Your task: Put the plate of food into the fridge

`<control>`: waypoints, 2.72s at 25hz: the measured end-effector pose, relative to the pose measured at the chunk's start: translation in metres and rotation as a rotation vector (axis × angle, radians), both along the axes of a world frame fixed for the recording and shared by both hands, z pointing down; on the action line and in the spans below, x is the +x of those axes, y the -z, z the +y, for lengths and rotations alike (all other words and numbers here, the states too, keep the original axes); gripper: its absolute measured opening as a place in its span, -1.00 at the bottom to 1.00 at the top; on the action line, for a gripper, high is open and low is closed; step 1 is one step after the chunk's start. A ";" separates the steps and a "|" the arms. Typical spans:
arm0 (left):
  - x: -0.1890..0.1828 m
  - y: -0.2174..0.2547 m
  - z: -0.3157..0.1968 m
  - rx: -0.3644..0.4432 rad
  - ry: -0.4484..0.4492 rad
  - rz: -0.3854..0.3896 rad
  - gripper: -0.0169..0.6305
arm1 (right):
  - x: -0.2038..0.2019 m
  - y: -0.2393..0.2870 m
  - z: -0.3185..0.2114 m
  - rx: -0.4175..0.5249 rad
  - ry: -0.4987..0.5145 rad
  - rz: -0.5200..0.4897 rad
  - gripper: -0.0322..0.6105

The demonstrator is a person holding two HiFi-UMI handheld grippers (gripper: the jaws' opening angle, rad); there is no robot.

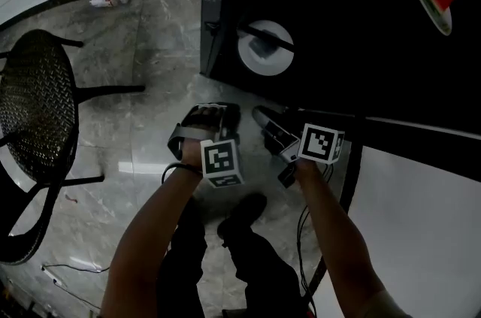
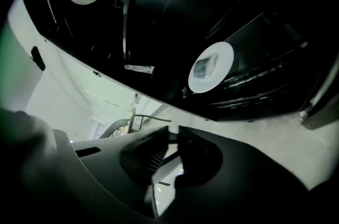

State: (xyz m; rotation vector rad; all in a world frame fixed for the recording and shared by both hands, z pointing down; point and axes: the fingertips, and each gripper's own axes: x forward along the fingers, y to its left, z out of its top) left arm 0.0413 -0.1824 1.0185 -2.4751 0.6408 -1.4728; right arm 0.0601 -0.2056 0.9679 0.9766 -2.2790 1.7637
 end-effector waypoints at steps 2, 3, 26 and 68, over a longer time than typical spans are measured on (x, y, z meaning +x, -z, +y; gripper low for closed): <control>-0.012 0.015 0.017 -0.018 -0.006 0.002 -0.78 | -0.004 0.016 0.017 -0.009 -0.031 0.021 -0.78; -0.020 0.024 0.022 -0.018 -0.002 0.002 -0.79 | -0.007 0.024 0.025 -0.012 -0.033 0.027 -0.79; -0.119 0.175 0.066 -0.070 0.160 0.046 -0.92 | -0.105 0.196 0.097 0.018 0.141 -0.065 -0.80; -0.177 0.424 0.137 -0.237 0.360 0.313 -0.92 | -0.146 0.427 0.187 0.049 0.132 0.043 -0.81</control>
